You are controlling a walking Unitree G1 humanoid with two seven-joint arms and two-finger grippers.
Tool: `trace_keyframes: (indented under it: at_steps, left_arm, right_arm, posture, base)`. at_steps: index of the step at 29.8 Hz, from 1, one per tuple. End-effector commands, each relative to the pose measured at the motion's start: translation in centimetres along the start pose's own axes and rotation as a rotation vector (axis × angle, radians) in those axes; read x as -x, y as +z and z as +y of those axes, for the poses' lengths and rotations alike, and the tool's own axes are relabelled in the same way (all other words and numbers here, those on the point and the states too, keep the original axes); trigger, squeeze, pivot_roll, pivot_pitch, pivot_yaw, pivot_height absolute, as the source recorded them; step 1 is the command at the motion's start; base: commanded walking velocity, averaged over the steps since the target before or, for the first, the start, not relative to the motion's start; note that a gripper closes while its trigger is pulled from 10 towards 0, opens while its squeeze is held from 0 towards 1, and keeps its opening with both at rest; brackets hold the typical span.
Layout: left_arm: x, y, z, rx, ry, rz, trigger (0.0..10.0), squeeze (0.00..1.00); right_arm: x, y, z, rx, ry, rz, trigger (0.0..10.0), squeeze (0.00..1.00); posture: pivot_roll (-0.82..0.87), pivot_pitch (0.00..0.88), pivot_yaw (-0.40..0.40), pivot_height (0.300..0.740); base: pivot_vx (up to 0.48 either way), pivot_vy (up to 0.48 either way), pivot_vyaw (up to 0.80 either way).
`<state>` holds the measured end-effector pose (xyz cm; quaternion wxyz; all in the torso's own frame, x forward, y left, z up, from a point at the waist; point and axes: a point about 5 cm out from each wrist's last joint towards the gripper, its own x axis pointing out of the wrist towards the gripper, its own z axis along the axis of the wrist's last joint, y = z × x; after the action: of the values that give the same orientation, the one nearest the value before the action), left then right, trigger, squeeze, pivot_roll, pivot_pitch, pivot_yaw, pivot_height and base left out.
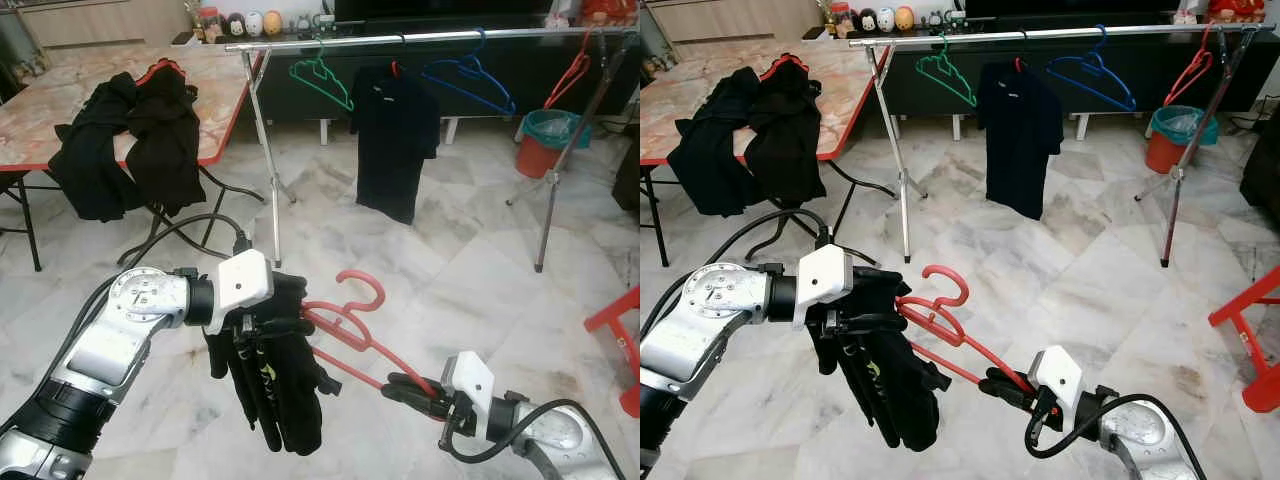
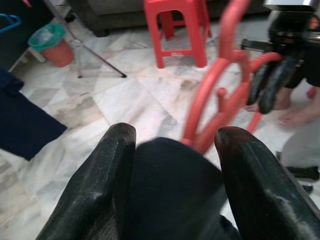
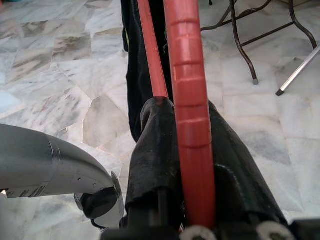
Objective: Hang hanger
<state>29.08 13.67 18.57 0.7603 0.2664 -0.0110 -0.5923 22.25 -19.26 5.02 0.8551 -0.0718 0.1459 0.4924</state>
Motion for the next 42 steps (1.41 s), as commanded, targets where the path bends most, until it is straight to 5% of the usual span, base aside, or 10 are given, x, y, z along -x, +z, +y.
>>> trace_keyframes:
  at_steps: [1,9,18,26,32,42]
  left_arm:
    - [0.7,0.5,0.9,-0.025,0.053,-0.003,10.0,0.0]
    - [3.0,2.0,1.7,0.001,0.233,-0.075,10.0,0.0]
    - [3.5,1.6,1.5,0.073,0.411,-0.111,10.0,0.0]
    - [2.0,-1.1,1.8,0.103,0.709,0.09,10.0,0.0]
    - [0.9,-1.2,0.9,0.117,0.863,0.115,10.0,0.0]
    - [-2.3,-1.2,-1.4,0.12,0.803,0.16,10.0,0.0]
  right_arm:
    - [-0.3,1.0,0.1,0.034,0.013,-0.046,10.0,0.0]
    - [-0.5,0.8,-0.1,0.05,-0.029,-0.037,10.0,0.0]
    - [-1.0,1.3,-1.5,0.099,-0.158,-0.071,10.0,0.0]
    - [-1.5,2.1,-2.2,0.115,-0.26,-0.128,10.0,0.0]
    - [-2.0,2.4,-3.0,0.135,-0.376,-0.161,10.0,0.0]
    - [-3.1,3.7,-4.2,0.137,-0.514,-0.227,10.0,0.0]
  posture:
    - [-0.03,0.033,0.081,0.74]
    - [-0.02,0.036,0.084,0.74]
    - [-0.01,0.038,0.084,0.74]
    - [-0.01,0.036,0.088,0.74]
    - [-0.01,0.035,0.088,0.74]
    - [0.0,0.03,0.09,0.74]
  base:
    - [0.0,0.0,0.0]
    - [0.0,0.0,0.0]
    - [0.0,0.0,0.0]
    - [0.0,0.0,0.0]
    - [0.0,0.0,0.0]
    - [0.0,0.0,0.0]
